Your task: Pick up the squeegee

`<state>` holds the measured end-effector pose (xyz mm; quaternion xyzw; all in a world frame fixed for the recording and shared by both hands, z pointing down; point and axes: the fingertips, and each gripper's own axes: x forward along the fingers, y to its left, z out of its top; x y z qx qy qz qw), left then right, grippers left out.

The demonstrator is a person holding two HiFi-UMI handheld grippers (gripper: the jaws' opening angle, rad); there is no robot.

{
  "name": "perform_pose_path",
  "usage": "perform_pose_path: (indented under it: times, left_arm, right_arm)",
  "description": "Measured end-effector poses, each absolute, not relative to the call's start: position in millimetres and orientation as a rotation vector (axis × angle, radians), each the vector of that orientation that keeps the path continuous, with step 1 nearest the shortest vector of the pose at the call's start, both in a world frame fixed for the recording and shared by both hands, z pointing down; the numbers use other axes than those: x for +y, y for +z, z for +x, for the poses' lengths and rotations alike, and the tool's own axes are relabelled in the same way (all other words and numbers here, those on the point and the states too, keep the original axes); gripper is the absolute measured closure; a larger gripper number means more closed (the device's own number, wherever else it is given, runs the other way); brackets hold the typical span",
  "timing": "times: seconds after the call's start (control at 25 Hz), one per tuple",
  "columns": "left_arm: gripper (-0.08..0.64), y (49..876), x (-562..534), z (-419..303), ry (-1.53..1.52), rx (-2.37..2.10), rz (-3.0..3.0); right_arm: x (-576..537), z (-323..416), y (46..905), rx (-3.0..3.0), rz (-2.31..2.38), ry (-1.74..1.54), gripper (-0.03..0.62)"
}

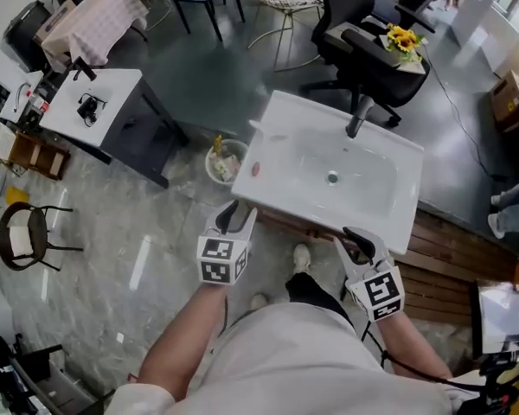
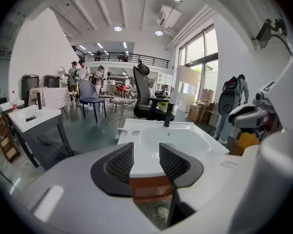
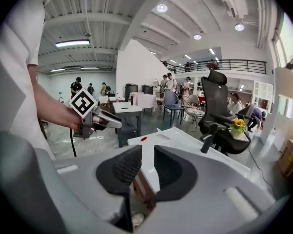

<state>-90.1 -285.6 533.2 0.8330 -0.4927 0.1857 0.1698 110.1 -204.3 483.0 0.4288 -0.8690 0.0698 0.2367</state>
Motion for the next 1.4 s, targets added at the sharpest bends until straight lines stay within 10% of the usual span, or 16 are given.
perform_pose_path:
  times: [1.4]
  left_arm:
    - [0.437, 681, -518, -40, 0.885, -1.542, 2.109]
  right_arm:
    - [-346, 274, 551, -2.274, 1.105, 0.512, 0.531]
